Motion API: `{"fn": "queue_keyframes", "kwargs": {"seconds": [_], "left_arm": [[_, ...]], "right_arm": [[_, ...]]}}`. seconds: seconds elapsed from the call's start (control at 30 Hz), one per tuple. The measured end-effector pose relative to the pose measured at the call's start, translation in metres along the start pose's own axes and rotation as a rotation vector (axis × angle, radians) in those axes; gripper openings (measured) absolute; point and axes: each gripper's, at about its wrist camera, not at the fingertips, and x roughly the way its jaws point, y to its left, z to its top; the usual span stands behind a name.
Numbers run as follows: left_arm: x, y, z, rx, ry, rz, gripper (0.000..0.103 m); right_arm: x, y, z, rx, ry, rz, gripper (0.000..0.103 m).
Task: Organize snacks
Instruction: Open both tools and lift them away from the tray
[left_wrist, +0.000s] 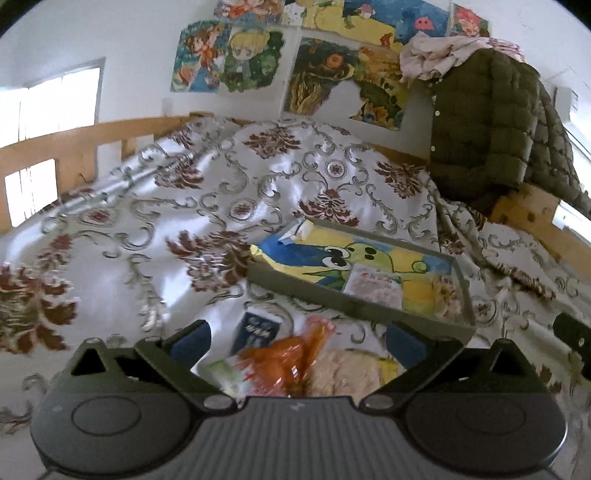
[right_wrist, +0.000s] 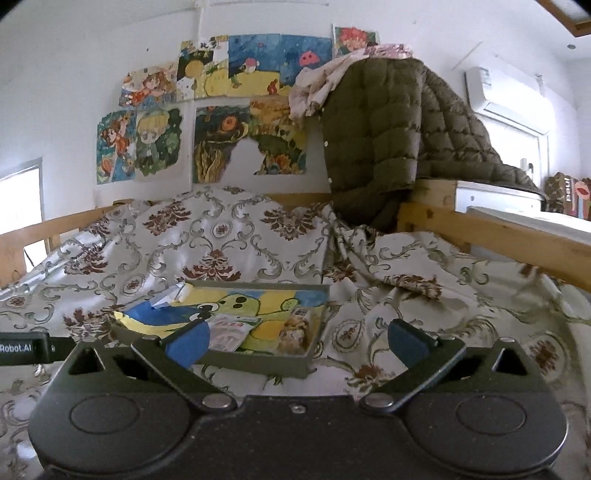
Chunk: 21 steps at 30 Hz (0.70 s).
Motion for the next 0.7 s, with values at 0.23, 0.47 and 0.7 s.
{"fn": "queue_keyframes", "kwargs": {"seconds": [0.23,0.47,0.7], "left_arm": [[-0.045,0.018,-0.014,0.017,-0.067,0.105,0.103],[-0.064,0.048,-0.017,-0.026,-0.044,0.214,0.103],[-0.085,0.053,-0.044,0.085,-0.008,0.183,0.103]], "right_arm": [[-0.046,0.012,-0.014,0.028,-0.001,-0.033,0.102],[-0.079,0.016,-0.033,0.088,0.06,-0.109,0.102],[-0.099,0.029,-0.047,0.059,0.132,-0.085,0.102]]}}
